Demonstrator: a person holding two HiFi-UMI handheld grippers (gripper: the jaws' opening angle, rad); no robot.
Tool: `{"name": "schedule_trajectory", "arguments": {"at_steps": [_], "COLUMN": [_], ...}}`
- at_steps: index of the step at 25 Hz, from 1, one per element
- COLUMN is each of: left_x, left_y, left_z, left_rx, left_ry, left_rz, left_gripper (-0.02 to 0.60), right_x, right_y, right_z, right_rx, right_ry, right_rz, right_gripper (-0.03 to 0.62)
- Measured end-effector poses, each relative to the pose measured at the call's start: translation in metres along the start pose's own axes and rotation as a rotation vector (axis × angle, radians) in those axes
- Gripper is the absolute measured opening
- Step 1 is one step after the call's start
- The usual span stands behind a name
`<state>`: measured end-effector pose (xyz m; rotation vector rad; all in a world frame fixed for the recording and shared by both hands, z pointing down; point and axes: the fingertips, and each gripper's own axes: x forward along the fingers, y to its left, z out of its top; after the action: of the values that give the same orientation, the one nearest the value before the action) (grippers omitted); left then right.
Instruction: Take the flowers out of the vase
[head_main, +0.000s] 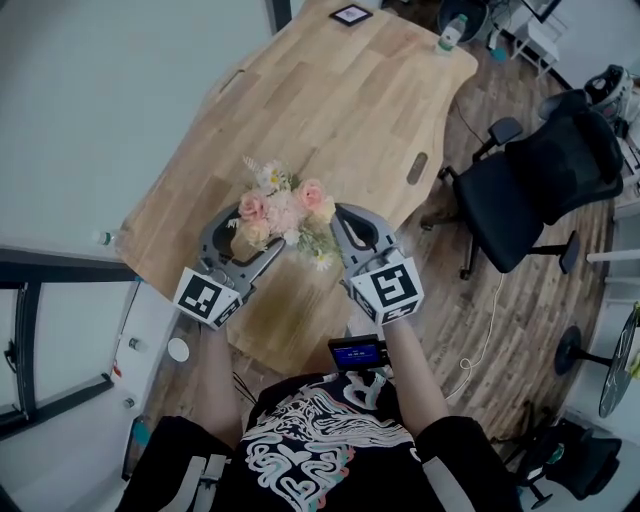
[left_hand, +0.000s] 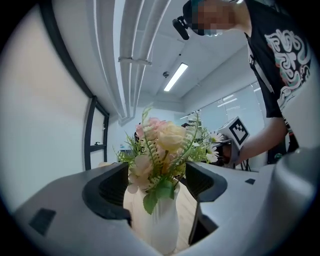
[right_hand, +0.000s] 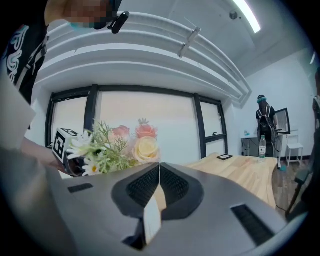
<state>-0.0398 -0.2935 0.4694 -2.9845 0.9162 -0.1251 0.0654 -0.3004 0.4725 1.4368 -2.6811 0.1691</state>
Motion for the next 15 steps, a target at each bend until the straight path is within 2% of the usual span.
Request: {"name": "schedule_trajectory", "arguments": {"at_steps": [5,15], "left_x": [0.007,0.012], "left_y": [-0.004,-0.004], "left_z": [0.003,0.005], "left_rx": [-0.008,0.01], "left_ry": [-0.004,-0.003], "left_rz": [-0.048,-0.049], "left_gripper": [0.336,0.33], "right_x": [0.021,0.032], "right_y": [0.015,0.03], "right_z": [0.01,0.012], "right_rx": [-0.027,-0.008], "right_ry": [0.004,0.021], "right_rz": [0.101,0.162], "right_gripper": [0.006,0.006]}}
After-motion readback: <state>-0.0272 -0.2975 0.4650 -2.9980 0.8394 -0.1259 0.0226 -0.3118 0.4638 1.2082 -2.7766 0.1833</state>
